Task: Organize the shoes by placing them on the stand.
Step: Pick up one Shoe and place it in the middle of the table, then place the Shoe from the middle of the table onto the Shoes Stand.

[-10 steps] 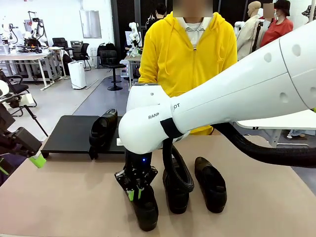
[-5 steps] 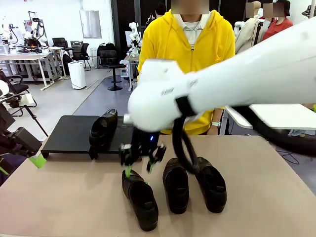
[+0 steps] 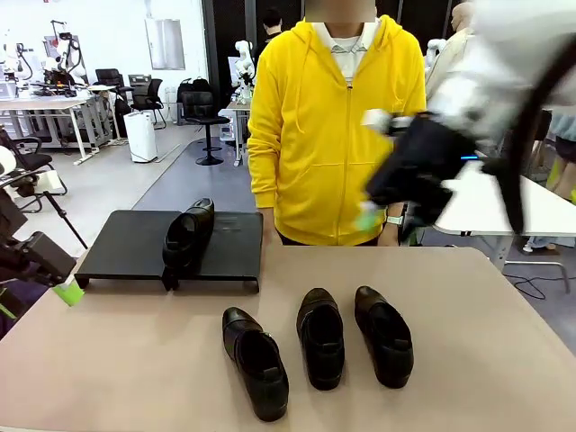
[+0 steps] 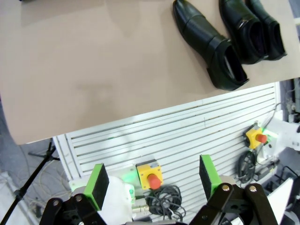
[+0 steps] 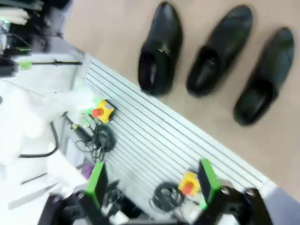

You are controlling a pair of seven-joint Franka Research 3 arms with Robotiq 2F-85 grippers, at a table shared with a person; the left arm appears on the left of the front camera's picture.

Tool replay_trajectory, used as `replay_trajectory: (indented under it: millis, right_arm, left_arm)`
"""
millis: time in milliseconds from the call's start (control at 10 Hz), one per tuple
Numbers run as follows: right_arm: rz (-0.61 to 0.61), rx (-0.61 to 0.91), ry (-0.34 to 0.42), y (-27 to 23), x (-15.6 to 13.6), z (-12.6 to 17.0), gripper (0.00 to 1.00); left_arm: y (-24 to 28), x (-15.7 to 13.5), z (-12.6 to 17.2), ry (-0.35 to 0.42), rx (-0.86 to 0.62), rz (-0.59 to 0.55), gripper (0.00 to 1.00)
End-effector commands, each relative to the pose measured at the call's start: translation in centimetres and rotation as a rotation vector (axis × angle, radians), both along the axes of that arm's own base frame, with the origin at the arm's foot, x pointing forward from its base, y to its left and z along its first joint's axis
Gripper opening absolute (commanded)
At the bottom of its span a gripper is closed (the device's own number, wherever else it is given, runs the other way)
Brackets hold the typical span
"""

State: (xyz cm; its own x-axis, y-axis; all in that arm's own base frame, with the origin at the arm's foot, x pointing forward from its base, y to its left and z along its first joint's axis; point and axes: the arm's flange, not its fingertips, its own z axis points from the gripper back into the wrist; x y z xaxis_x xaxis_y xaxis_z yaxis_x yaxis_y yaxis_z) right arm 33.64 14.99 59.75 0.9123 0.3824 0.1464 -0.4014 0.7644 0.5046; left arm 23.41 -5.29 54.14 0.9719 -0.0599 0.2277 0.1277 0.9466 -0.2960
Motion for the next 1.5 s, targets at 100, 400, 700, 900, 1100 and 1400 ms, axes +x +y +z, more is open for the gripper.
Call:
replay_trajectory:
  millis: [100, 400, 700, 900, 1100, 1400]
  right_arm:
    - [-0.038, 0.141, -0.122, -11.9, -3.0, -2.8, 1.0]
    - [-0.036, 0.223, -0.178, -17.2, -6.9, -9.0, 1.0]
    - [-0.037, 0.21, -0.146, -17.3, -5.9, -7.3, 1.0]
    - [-0.037, 0.21, -0.146, -17.3, -5.9, -7.3, 1.0]
    - [-0.037, 0.21, -0.146, -17.3, -5.9, -7.3, 1.0]
    - [-0.037, 0.21, -0.146, -17.3, -5.9, -7.3, 1.0]
  left_arm:
    - [0.2, 0.1, 0.0, -0.009, -0.008, -0.015, 1.0]
    - [0.2, 0.1, 0.0, -0.009, -0.008, -0.015, 1.0]
    - [0.2, 0.1, 0.0, -0.009, -0.008, -0.015, 1.0]
    - [0.2, 0.1, 0.0, -0.009, -0.008, -0.015, 1.0]
    - [0.2, 0.1, 0.0, -0.009, -0.008, -0.015, 1.0]
    - [0.2, 0.1, 0.0, -0.009, -0.008, -0.015, 1.0]
